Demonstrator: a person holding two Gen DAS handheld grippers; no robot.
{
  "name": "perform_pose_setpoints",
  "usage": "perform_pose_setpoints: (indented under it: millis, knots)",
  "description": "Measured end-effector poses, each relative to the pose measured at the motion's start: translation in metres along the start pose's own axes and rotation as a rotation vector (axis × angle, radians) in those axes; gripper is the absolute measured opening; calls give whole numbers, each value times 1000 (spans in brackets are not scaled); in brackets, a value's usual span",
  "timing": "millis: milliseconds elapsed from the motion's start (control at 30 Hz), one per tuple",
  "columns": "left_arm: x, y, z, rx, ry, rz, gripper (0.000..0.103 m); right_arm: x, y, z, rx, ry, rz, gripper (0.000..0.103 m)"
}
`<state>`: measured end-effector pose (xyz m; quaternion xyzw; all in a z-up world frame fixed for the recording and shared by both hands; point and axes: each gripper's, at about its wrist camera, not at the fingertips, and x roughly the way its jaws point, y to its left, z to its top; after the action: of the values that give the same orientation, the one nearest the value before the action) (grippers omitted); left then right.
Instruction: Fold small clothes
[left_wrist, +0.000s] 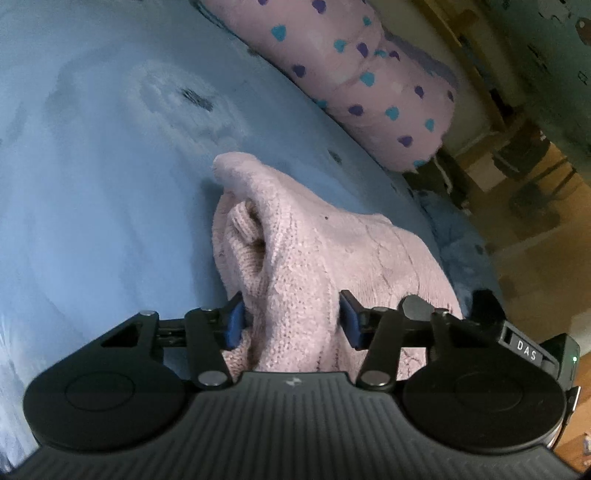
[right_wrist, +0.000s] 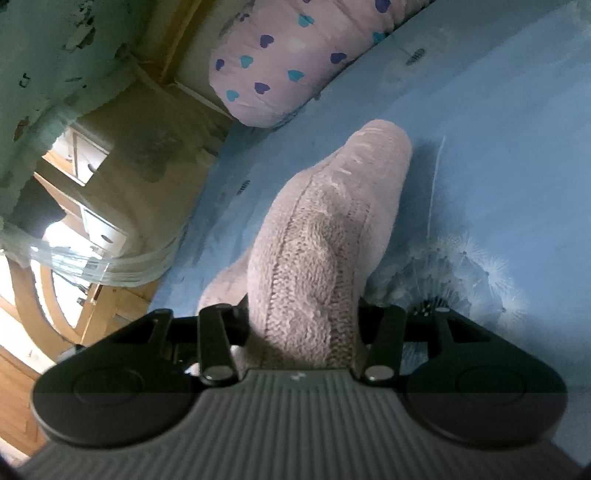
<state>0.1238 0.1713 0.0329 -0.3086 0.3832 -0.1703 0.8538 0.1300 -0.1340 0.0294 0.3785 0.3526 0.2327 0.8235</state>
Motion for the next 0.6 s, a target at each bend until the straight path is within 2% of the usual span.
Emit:
perform_pose_setpoints:
  millis: [200, 300, 433, 533, 600]
  knots:
    - [-17, -41, -34, 42, 49, -51, 57, -46, 2, -8, 30, -6, -9, 51]
    - [-18, -63, -66, 83, 82, -59, 57, -83, -4, -17, 57, -20, -10, 51]
    - [-14, -89, -106, 113, 136, -64, 57, -129, -15, -29, 51, -32, -53, 51]
    - [-11, -105, -132, 136, 163, -50, 57, -159, -27, -41, 56, -39, -86, 51]
    - [-11, -114, -146, 174, 171, -8, 58, -176, -38, -52, 56, -50, -105, 51]
